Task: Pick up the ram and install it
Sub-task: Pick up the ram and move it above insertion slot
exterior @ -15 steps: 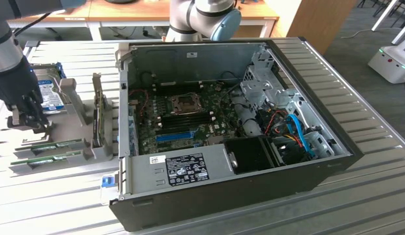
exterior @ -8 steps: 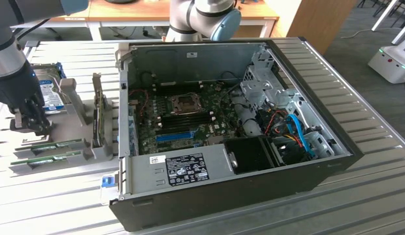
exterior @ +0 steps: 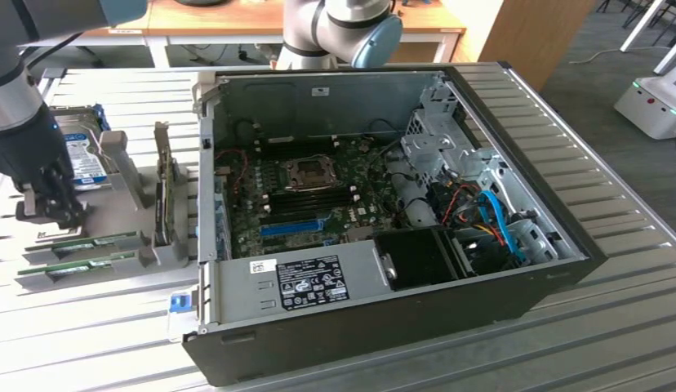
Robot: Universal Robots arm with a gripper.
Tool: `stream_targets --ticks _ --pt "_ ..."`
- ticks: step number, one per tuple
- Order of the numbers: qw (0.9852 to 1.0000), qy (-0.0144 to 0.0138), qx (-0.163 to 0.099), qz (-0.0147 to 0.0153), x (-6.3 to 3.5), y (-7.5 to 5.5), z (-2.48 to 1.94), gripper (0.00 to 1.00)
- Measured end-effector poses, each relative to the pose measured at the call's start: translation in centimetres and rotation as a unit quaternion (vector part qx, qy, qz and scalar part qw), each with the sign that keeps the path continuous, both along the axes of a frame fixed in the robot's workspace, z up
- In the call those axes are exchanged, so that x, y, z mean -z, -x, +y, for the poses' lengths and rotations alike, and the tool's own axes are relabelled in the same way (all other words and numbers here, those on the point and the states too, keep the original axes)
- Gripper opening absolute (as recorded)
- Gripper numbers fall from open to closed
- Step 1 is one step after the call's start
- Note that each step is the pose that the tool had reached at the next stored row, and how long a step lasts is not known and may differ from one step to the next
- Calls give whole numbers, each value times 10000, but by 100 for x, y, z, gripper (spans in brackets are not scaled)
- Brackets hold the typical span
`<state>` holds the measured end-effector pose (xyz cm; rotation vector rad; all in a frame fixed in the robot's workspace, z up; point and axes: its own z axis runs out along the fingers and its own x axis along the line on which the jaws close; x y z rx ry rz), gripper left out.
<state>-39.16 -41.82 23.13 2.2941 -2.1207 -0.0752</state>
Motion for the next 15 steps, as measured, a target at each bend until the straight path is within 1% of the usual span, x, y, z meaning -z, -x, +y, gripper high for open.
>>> stream_targets --ticks 4,15 --pt "10000 -2 0 1 -1 0 -65 30" --pt "10000 -9 0 1 -1 0 -276 30"
